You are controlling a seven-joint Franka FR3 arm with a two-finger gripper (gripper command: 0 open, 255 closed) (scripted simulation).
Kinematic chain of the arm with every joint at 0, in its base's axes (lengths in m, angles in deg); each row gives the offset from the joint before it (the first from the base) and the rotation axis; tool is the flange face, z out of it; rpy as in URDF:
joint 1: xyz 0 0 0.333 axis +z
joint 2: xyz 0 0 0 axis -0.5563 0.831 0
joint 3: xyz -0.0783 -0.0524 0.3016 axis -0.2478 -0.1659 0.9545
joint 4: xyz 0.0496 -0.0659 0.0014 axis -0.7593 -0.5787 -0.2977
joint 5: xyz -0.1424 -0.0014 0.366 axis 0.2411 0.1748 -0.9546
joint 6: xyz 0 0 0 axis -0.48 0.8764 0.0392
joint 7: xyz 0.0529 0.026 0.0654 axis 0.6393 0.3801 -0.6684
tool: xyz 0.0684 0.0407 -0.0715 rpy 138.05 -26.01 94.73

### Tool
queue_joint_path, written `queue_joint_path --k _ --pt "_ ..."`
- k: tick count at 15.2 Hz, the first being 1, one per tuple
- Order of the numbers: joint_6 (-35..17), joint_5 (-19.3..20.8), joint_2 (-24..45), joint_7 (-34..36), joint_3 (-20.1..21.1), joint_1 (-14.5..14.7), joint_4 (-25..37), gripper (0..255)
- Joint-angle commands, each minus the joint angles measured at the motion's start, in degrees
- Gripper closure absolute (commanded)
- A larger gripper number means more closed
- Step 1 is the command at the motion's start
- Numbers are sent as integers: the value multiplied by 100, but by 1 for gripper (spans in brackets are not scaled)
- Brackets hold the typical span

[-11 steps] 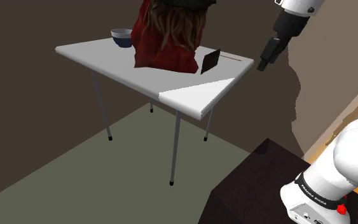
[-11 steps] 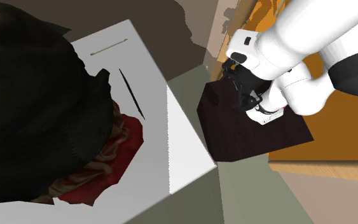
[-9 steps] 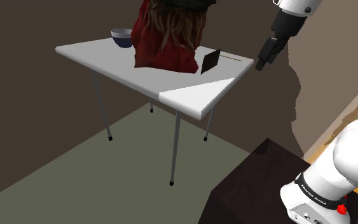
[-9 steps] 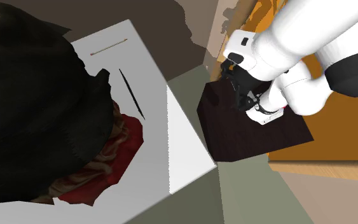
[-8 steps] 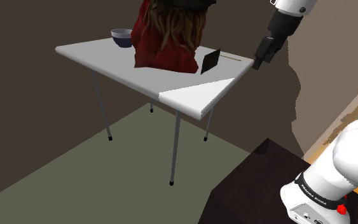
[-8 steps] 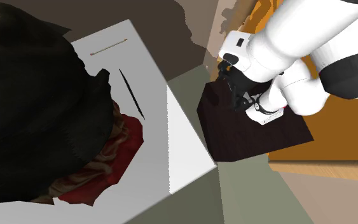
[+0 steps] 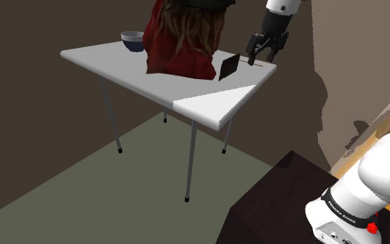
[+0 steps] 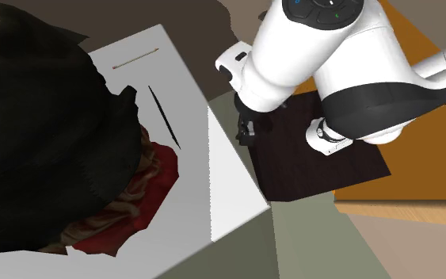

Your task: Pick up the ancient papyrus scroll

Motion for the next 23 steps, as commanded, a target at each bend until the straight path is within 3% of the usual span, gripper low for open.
queue_joint_path --k 1,14,23 --pt "-62 62 460 435 94 -127 372 0" --pt "299 650 3309 2660 18 -662 3366 0" --pt "1275 747 5423 3736 -429 -863 6342 0"
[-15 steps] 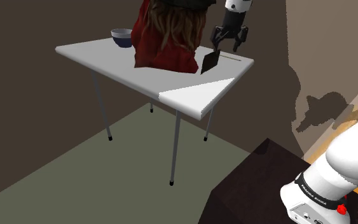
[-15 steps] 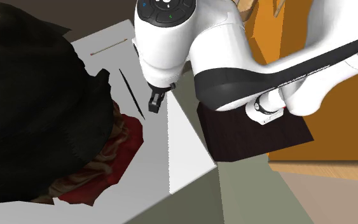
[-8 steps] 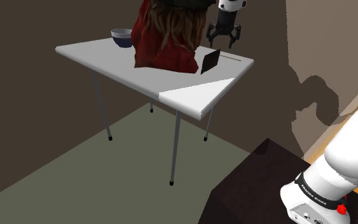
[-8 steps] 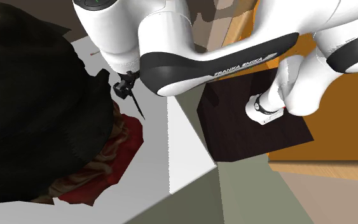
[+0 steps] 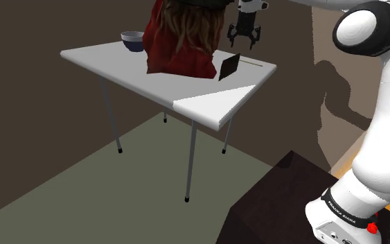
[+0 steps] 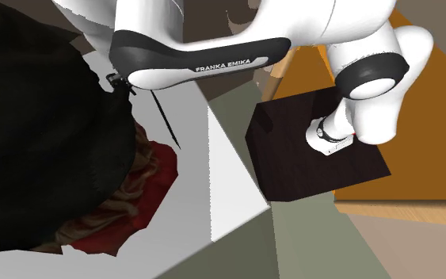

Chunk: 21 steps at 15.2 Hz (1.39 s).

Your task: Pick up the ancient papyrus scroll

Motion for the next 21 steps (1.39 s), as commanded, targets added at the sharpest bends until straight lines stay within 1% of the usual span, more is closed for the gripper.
queue_joint_path --k 1,8,10,11,15,20,21 --pt "211 -4 371 127 -72 -36 571 0" --pt "-508 -4 138 220 -68 -71 -386 0" --pt "-509 -4 137 220 -69 -71 -388 0" --pt "-512 -4 141 224 -68 -68 -388 255" --pt "-568 -4 72 233 -67 -71 -513 255" --pt "-508 -5 139 220 -70 -69 -386 255" --pt "-421 -6 157 208 -71 -66 -280 255"
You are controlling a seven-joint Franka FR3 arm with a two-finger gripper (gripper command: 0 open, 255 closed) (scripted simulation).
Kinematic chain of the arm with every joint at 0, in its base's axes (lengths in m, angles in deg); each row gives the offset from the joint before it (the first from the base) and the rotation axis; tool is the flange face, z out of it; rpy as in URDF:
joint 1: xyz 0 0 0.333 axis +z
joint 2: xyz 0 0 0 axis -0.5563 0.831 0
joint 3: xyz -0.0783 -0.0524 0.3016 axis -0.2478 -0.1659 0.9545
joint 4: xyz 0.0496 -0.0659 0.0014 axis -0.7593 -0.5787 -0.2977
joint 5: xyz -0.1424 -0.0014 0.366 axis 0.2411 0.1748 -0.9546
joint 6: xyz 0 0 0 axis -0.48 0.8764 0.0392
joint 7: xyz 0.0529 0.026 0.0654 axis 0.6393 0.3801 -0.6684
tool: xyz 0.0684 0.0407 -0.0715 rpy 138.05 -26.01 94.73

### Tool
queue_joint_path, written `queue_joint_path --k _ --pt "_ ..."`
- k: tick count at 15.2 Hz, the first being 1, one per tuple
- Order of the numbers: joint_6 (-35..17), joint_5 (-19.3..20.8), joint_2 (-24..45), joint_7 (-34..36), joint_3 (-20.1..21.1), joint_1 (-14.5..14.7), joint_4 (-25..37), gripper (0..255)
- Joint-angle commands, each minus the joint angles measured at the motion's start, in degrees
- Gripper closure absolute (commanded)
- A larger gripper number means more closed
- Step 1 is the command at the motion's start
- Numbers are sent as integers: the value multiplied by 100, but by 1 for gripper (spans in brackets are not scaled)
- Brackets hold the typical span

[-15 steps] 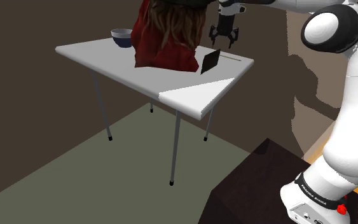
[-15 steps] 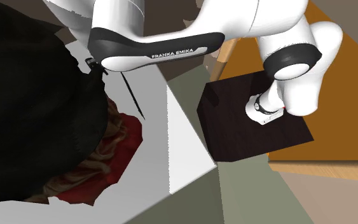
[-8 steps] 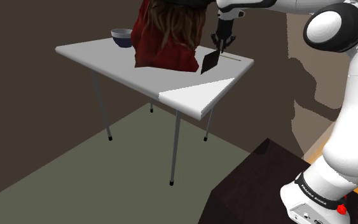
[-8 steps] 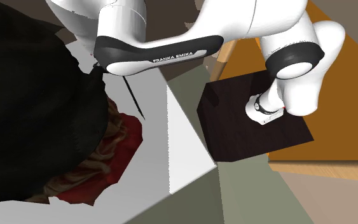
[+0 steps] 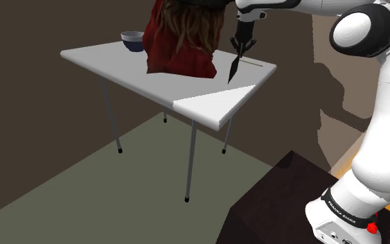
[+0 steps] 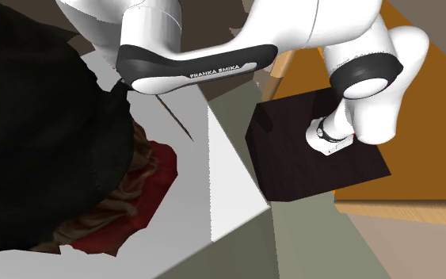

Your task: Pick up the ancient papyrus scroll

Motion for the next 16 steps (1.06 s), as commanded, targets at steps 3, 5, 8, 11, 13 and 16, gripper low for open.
queue_joint_path --k 3,5,8,11,13,16 --pt "336 -3 117 -48 3 20 430 255" --pt "530 -3 186 -73 1 30 695 255" --pt "846 0 322 -114 -3 49 1150 255" --pt "1205 7 516 -162 -11 73 1707 255" --pt "1487 15 701 -200 -19 93 2176 255" --pt "1679 20 844 -228 -27 109 2513 255"
